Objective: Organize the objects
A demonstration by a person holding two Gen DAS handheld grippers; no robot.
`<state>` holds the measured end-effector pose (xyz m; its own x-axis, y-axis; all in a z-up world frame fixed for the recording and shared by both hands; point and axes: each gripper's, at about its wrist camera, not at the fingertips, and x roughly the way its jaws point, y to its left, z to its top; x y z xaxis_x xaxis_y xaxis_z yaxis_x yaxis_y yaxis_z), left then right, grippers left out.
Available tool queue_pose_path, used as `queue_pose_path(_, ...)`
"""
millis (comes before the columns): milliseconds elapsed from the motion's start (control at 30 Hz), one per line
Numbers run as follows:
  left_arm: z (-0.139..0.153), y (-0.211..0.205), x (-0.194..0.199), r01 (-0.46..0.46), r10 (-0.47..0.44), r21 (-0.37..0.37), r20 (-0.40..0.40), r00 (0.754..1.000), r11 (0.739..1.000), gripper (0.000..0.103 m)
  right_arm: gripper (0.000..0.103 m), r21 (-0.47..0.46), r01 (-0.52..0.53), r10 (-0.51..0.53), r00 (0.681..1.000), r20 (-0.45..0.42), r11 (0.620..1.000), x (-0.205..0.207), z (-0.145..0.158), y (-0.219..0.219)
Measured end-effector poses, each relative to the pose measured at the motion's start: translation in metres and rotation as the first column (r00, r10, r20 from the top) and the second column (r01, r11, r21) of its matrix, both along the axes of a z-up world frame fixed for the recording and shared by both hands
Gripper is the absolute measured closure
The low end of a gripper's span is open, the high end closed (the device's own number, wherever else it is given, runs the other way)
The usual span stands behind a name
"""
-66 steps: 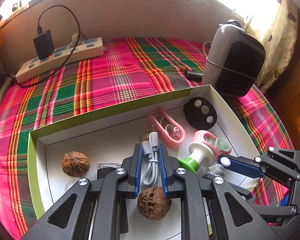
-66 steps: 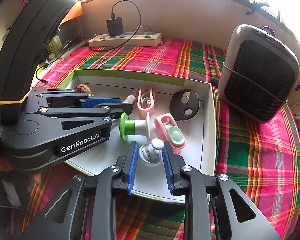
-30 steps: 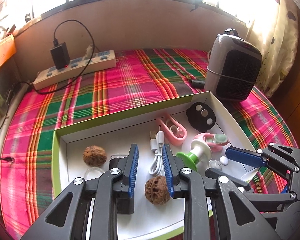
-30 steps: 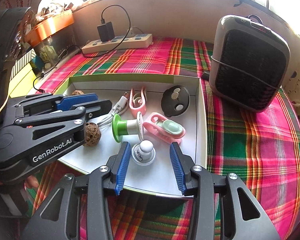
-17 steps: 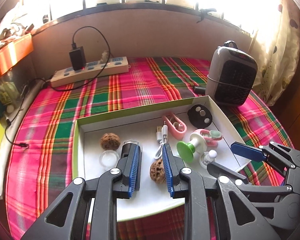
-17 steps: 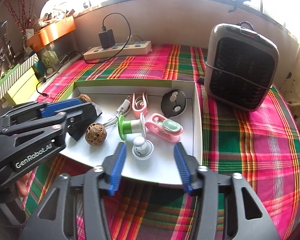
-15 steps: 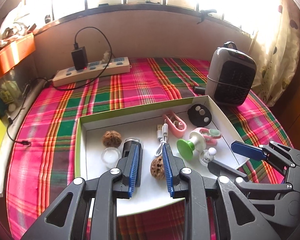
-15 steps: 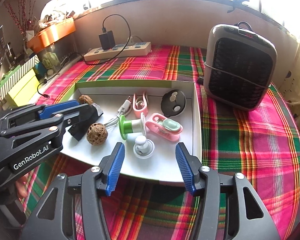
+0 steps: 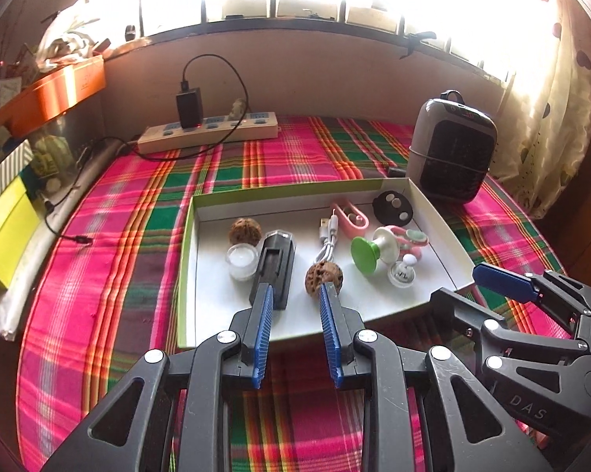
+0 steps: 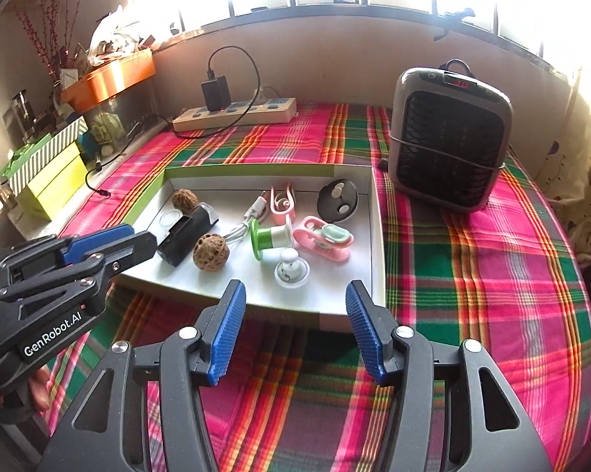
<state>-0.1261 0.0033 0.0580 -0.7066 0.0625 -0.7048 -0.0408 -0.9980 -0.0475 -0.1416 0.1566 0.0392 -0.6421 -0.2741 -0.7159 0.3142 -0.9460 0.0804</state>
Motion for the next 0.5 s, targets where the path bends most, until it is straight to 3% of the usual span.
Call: queue_pose_path(500, -0.028, -0.002, 0.046, -0.038, 0.04, -0.036, 0.051, 0.998, 0.999, 0.08, 0.049, 0.019, 0.001, -0.001, 1.0, 0.023, 1.0, 0.036, -0.015, 0.0)
